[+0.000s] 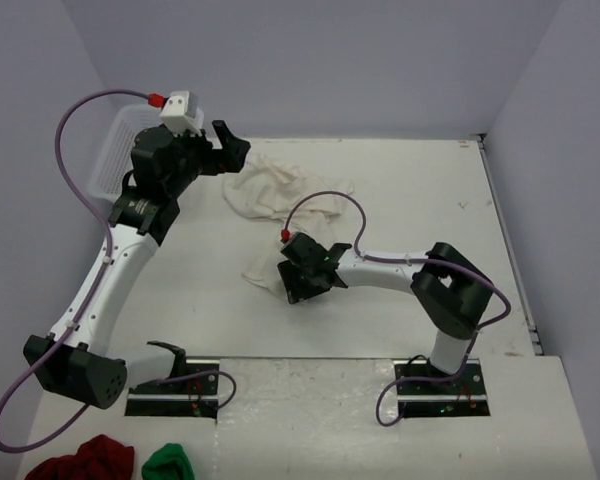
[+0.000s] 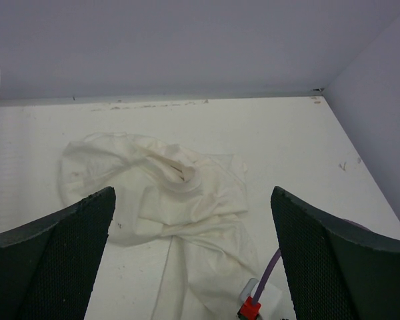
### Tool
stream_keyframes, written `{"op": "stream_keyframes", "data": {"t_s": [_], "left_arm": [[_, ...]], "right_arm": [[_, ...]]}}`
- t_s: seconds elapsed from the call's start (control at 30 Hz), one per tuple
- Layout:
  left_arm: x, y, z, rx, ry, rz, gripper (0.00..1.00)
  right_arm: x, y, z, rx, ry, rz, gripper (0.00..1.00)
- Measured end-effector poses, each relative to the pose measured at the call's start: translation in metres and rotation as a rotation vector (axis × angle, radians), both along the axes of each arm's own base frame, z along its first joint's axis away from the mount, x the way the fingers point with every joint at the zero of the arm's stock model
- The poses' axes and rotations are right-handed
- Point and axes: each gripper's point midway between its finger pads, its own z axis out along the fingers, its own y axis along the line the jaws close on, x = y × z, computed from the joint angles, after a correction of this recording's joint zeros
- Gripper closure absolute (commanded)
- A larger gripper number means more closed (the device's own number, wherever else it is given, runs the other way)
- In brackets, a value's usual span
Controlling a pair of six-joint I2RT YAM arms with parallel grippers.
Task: Fold and stack the t-shirts
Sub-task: Flatten out the tshirt
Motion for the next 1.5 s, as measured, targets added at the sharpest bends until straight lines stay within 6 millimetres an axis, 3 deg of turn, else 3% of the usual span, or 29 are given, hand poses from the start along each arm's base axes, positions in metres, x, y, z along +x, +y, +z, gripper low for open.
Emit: {"op": "stream_keyframes", "data": {"t_s": [0.07,0.1,0.17,0.27,0.3,0.33,0.43,0.57,0.73,0.87,0.93,1.03,1.23,1.37,1.5], "left_arm": [[-0.003,0.0,0.004,-0.003,-0.01,-0.003,0.02],[-0.004,0.0,0.005,-0.004,-0.013,-0.003,0.02],[-0.004,0.001,0.006,-0.004,-0.016,-0.003,0.03],[-0.003,0.003,0.002,0.008,-0.004,0.009,0.04],[-0.002,0.004,-0.001,0.016,0.006,0.016,0.04],[0.0,0.006,-0.007,0.028,0.021,0.028,0.04],[0.015,0.013,-0.03,0.065,0.096,0.086,0.04],[0.049,0.016,-0.084,0.132,0.241,0.15,0.03],[0.072,0.011,-0.178,0.208,0.451,0.149,0.01],[0.076,0.008,-0.225,0.24,0.552,0.136,0.02],[0.08,0.007,-0.232,0.247,0.565,0.135,0.03],[0.099,0.003,-0.224,0.246,0.534,0.136,0.05],[0.136,-0.004,-0.211,0.264,0.439,0.129,0.13],[0.158,-0.007,-0.235,0.298,0.446,0.125,0.16],[0.165,-0.006,-0.274,0.331,0.504,0.127,0.18]], "right_arm": [[0.002,0.003,0.0,0.003,-0.002,-0.003,0.45],[0.003,0.004,0.0,0.003,-0.003,-0.004,0.54],[0.004,0.004,-0.002,0.0,-0.002,-0.008,0.6],[0.006,0.003,-0.002,-0.007,-0.006,-0.024,0.82],[0.006,0.002,-0.003,-0.012,-0.009,-0.034,0.98],[0.007,0.001,-0.003,-0.016,-0.01,-0.044,1.0],[0.009,-0.003,-0.004,-0.034,-0.017,-0.08,1.0],[0.01,-0.013,0.001,-0.08,-0.062,-0.133,1.0],[0.014,-0.023,0.033,-0.066,-0.128,-0.174,1.0],[0.015,-0.027,0.059,-0.029,-0.169,-0.191,1.0],[0.015,-0.029,0.068,-0.015,-0.182,-0.196,1.0],[0.014,-0.03,0.073,-0.005,-0.187,-0.199,1.0],[0.008,-0.038,0.064,-0.029,-0.169,-0.198,1.0],[0.006,-0.04,0.071,-0.018,-0.175,-0.199,1.0],[0.006,-0.04,0.082,0.011,-0.189,-0.203,1.0]]}}
